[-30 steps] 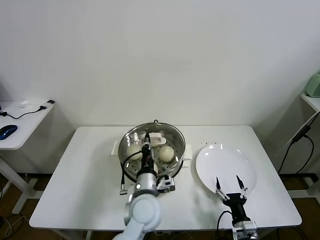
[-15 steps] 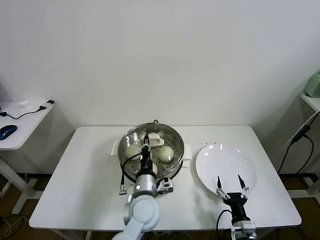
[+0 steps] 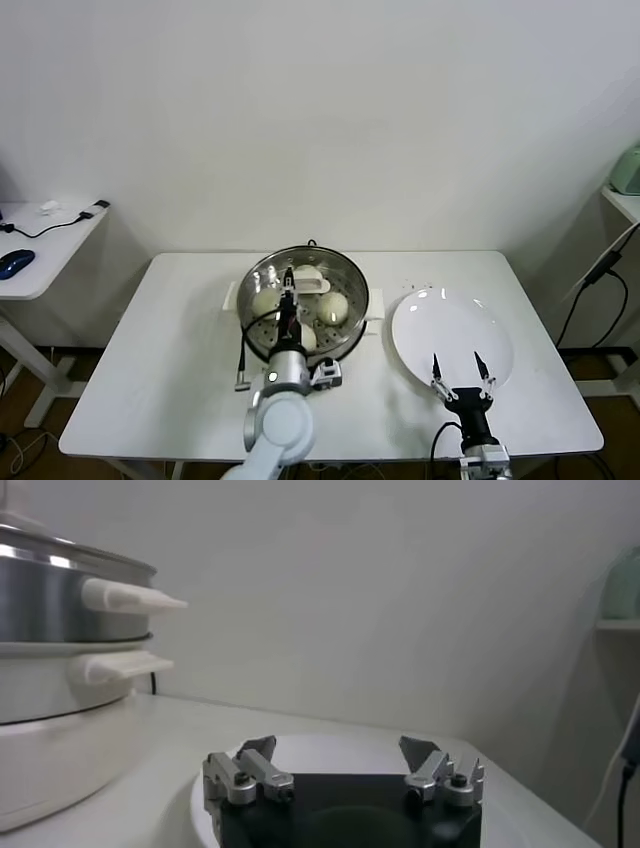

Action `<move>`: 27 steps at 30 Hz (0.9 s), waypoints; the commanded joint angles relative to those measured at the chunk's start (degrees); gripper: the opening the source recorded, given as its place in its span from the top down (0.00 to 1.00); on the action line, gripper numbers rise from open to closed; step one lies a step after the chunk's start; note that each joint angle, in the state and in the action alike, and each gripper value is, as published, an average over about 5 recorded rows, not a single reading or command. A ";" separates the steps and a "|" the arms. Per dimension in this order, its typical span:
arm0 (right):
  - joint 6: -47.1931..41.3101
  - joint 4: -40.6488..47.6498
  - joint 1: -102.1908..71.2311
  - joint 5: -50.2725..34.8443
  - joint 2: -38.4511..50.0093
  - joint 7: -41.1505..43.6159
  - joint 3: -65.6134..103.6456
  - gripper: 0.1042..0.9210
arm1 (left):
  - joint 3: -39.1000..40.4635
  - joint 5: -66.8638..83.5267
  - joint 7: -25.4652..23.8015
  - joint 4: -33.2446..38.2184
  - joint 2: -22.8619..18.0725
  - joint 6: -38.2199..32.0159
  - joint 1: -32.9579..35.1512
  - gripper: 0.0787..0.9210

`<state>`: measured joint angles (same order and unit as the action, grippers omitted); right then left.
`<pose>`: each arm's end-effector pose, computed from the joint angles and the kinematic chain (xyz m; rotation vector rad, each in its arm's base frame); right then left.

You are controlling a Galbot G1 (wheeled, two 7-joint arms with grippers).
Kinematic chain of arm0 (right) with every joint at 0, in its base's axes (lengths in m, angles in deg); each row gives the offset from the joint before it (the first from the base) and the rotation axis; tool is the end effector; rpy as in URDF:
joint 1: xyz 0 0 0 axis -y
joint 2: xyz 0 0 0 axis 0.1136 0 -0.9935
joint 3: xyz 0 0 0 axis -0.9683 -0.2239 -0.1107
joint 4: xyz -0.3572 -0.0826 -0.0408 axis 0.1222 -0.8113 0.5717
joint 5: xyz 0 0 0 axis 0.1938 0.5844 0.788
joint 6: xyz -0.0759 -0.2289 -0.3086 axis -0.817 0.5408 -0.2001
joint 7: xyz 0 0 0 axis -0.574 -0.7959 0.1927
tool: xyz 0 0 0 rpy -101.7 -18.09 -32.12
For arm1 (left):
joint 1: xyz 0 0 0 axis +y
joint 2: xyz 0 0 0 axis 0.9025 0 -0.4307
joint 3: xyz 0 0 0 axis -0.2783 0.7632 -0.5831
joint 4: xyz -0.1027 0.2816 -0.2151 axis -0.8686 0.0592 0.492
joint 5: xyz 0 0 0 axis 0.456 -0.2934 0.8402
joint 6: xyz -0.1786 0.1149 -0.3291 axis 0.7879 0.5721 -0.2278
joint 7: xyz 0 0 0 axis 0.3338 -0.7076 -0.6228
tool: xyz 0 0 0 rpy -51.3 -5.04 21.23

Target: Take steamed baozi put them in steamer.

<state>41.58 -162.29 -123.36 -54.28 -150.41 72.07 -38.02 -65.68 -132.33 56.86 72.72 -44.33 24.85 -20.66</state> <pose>0.2014 -0.0651 -0.4619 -0.0523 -3.0591 0.2402 0.3033 -0.1606 -0.3075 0.0761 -2.2070 -2.1582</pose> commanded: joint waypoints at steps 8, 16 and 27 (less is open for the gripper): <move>-0.48 -0.44 -0.24 -0.18 0.27 0.32 -0.15 0.12 | 0.87 3.86 -1.31 4.91 1.47 0.06 0.79 0.49; 1.51 -1.55 -0.66 -2.65 0.65 1.46 -1.10 0.12 | 0.56 15.73 1.55 14.67 5.02 -2.77 4.81 0.22; 4.11 -1.08 0.25 -8.78 1.22 4.06 -1.02 0.12 | -21.63 71.34 15.80 22.07 6.25 -23.83 11.38 0.12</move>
<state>43.50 -163.37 -123.57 -58.49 -149.54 74.35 -38.76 -83.95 -78.50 66.92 90.45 -38.37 7.12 -9.65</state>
